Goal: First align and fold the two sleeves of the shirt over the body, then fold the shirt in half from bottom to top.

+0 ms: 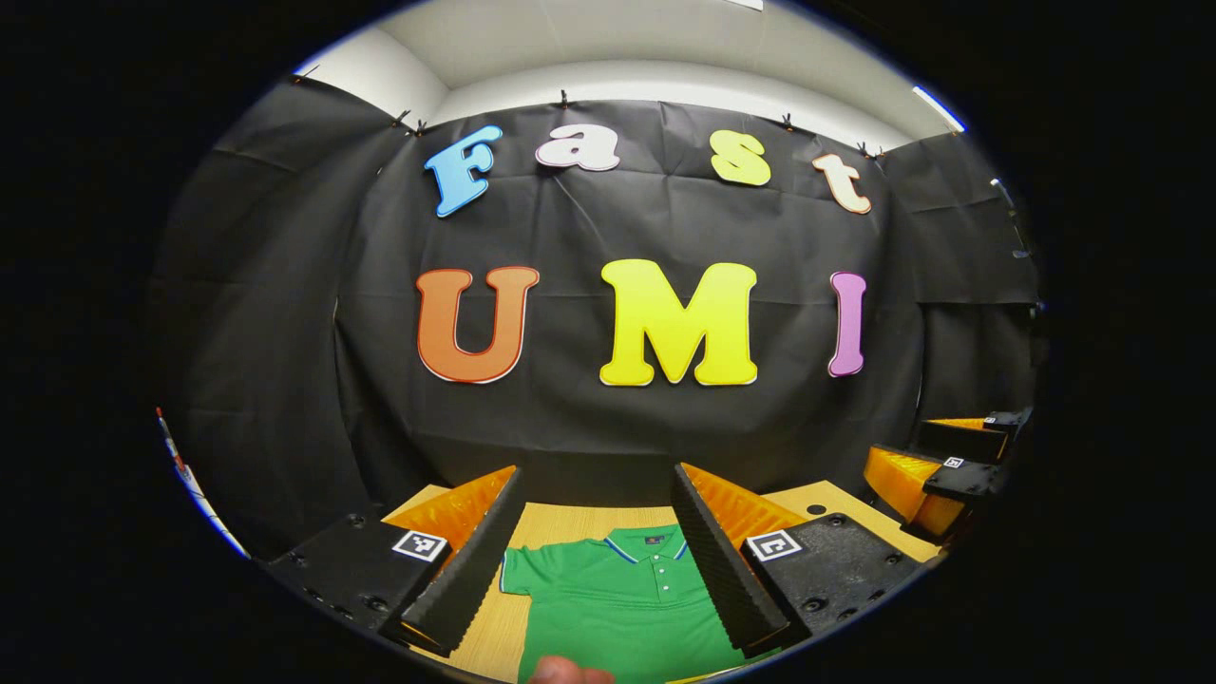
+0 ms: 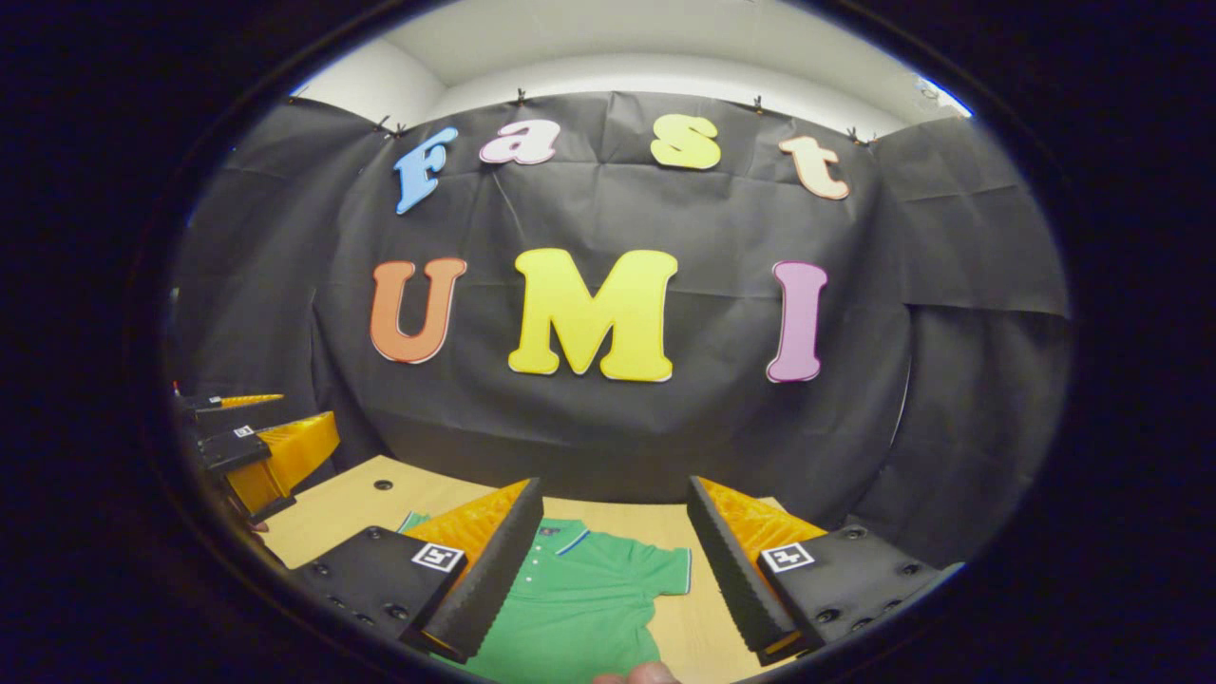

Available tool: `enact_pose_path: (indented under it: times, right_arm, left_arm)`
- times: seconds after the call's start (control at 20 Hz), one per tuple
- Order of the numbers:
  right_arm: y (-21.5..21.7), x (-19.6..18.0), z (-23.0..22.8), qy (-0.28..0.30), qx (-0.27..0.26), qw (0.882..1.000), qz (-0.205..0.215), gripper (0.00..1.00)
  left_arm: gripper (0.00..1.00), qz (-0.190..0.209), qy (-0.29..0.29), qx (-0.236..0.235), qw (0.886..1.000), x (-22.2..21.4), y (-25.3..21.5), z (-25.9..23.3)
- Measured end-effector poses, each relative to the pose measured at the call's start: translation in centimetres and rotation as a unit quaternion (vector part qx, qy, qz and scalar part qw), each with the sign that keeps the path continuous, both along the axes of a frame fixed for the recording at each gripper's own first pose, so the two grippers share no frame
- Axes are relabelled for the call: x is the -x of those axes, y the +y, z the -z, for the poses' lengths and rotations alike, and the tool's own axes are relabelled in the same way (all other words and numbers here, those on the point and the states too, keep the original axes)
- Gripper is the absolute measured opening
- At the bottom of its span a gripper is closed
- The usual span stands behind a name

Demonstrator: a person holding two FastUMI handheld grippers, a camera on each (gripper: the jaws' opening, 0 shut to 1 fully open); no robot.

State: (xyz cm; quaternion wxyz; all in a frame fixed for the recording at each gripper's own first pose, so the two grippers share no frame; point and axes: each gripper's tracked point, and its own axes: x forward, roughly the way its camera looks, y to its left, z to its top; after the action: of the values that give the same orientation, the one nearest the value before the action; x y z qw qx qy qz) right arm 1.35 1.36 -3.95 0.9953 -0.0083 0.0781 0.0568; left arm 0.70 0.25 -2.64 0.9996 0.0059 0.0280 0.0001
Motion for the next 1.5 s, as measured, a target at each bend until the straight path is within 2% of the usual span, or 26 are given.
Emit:
enact_pose_path:
  times: [0.1, 0.25, 0.35, 0.4, 0.45, 0.6, 0.7, 0.75, 0.8, 0.95, 1.05, 1.1, 1.15, 1.2, 1.25, 1.3, 1.35, 1.4, 1.45, 1.5]
  right_arm:
    - [-0.1, -0.1, 1.1, 0.021, 0.002, 1.0, -0.005, 0.94]
    - [-0.7, -0.5, 4.1, 0.081, 0.008, 0.996, -0.024, 0.97]
    - [-2.0, -1.2, 6.4, 0.134, 0.002, 0.991, -0.03, 0.94]
    - [-2.6, -1.7, 7.6, 0.165, -0.005, 0.986, -0.031, 0.98]
    - [-3.4, -2.4, 9.1, 0.198, -0.011, 0.98, -0.026, 0.94]
    - [-5.8, -4.7, 13.4, 0.304, -0.002, 0.953, -0.012, 0.98]
    - [-6.4, -6.6, 16.2, 0.358, -0.011, 0.934, -0.006, 0.94]
    - [-6.9, -7.5, 17.2, 0.378, -0.017, 0.926, -0.005, 1.0]
    - [-7.3, -8.7, 18.2, 0.394, -0.019, 0.919, -0.003, 0.97]
    - [-8.3, -12.5, 21.6, 0.432, -0.015, 0.902, 0.008, 0.97]
    - [-8.5, -14.3, 24.4, 0.47, -0.013, 0.882, 0.01, 0.98]
    - [-8.4, -15.4, 25.4, 0.486, -0.02, 0.874, 0.017, 0.94]
    - [-8.8, -16.7, 26.5, 0.498, -0.024, 0.866, 0.027, 0.98]
    - [-9.1, -17.9, 27.6, 0.511, -0.027, 0.859, 0.033, 0.94]
    - [-9.4, -18.8, 28.6, 0.522, -0.026, 0.851, 0.04, 0.98]
    - [-9.7, -19.6, 29.6, 0.534, -0.021, 0.844, 0.045, 0.94]
    - [-10.0, -20.2, 30.7, 0.546, -0.016, 0.836, 0.049, 0.94]
    - [-9.8, -20.5, 31.8, 0.56, -0.019, 0.827, 0.05, 0.98]
    - [-9.6, -20.4, 32.6, 0.576, -0.027, 0.815, 0.053, 0.94]
    - [-9.6, -20.1, 33.6, 0.592, -0.031, 0.803, 0.062, 0.99]
  left_arm:
    - [0.98, -0.003, 0.015, 0.0, 1.0, -0.2, 0.2, 0.9]
    - [0.98, 0.006, 0.044, -0.002, 0.999, 0.2, -0.2, 2.7]
    - [0.98, 0.011, 0.057, -0.001, 0.998, 0.2, -0.6, 3.5]
    - [0.98, 0.018, 0.069, 0.004, 0.997, 0.2, -0.9, 4.2]
    - [0.98, 0.022, 0.082, 0.009, 0.996, 0.2, -1.2, 5.0]
    - [0.99, 0.018, 0.123, 0.029, 0.992, -0.1, -1.1, 7.3]
    - [0.99, 0.019, 0.144, 0.034, 0.989, -0.1, -1.4, 8.3]
    - [0.99, 0.024, 0.152, 0.034, 0.988, 0.0, -2.0, 8.7]
    - [0.99, 0.029, 0.157, 0.034, 0.987, 0.0, -2.3, 9.2]
    - [0.99, 0.035, 0.172, 0.027, 0.984, -0.5, -3.0, 10.0]
    - [0.99, 0.042, 0.181, 0.023, 0.982, -0.6, -3.6, 10.6]
    - [0.99, 0.045, 0.186, 0.023, 0.981, -0.7, -3.8, 10.7]
    - [0.99, 0.045, 0.191, 0.024, 0.98, -0.7, -3.9, 11.1]
    - [0.99, 0.043, 0.194, 0.026, 0.98, -0.7, -3.9, 11.2]
    - [0.99, 0.041, 0.198, 0.03, 0.979, -0.7, -3.9, 11.4]
    - [0.99, 0.039, 0.201, 0.034, 0.978, -0.7, -3.8, 11.7]
    - [0.99, 0.035, 0.208, 0.036, 0.977, -0.6, -3.6, 11.9]
    - [0.99, 0.029, 0.211, 0.036, 0.976, -0.6, -3.3, 12.0]
    - [0.99, 0.022, 0.213, 0.035, 0.976, -0.6, -2.9, 12.0]
    - [0.99, 0.016, 0.216, 0.036, 0.976, -0.6, -2.5, 12.3]
